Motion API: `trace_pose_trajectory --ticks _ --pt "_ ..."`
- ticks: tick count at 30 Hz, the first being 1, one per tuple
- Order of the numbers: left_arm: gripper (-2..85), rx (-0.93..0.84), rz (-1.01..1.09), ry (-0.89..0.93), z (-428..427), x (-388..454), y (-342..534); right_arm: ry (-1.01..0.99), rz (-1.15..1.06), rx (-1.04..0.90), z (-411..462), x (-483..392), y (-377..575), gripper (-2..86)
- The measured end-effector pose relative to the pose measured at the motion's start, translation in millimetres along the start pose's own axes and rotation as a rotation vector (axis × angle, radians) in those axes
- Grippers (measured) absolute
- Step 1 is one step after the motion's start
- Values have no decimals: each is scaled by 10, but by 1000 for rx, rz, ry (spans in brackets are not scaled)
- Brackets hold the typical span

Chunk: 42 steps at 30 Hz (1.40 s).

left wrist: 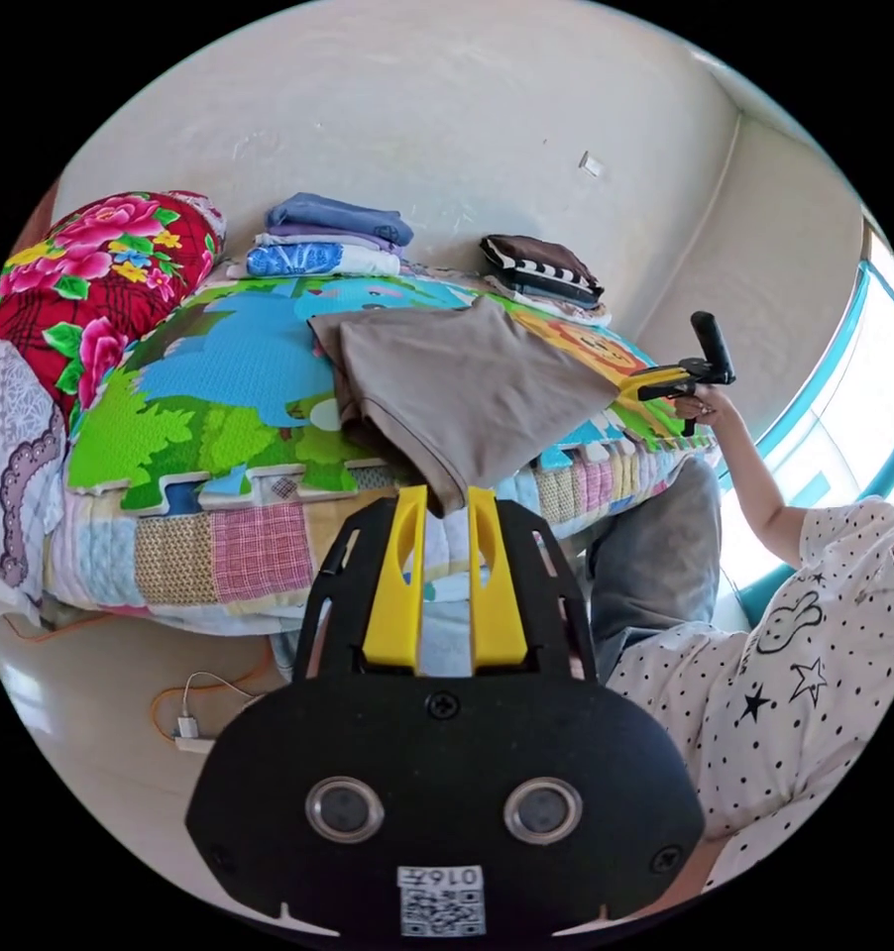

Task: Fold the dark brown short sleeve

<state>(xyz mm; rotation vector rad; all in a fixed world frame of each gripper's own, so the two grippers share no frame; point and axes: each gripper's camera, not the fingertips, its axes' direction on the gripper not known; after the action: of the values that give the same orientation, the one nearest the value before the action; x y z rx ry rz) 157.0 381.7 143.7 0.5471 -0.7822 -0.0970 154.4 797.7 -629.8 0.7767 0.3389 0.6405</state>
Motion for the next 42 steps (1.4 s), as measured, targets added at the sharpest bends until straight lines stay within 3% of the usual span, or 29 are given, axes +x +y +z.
trace_pose_trajectory --ticks 6,10,16,20,24,29,32,42 --pt "54 -59 12 104 191 -17 9 16 22 -11 196 16 98 18" --pt "15 -43 76 77 160 65 40 -2 12 9 190 -20 206 3" --pt "-5 -86 218 309 79 165 106 -9 -21 -12 53 -109 573 0" --pt "-5 -199 353 402 106 357 187 -85 -175 -123 -5 -328 958 3" --pt "1 -145 250 264 -125 157 155 -24 -151 -129 -82 -383 1193 14" --pt "39 61 102 151 -250 -90 -158 121 18 223 -423 -160 1159 80" --pt "54 50 61 183 46 -142 -457 145 102 349 -342 18 922 97" --pt "29 -58 7 101 908 -112 -877 129 200 124 517 610 44 85"
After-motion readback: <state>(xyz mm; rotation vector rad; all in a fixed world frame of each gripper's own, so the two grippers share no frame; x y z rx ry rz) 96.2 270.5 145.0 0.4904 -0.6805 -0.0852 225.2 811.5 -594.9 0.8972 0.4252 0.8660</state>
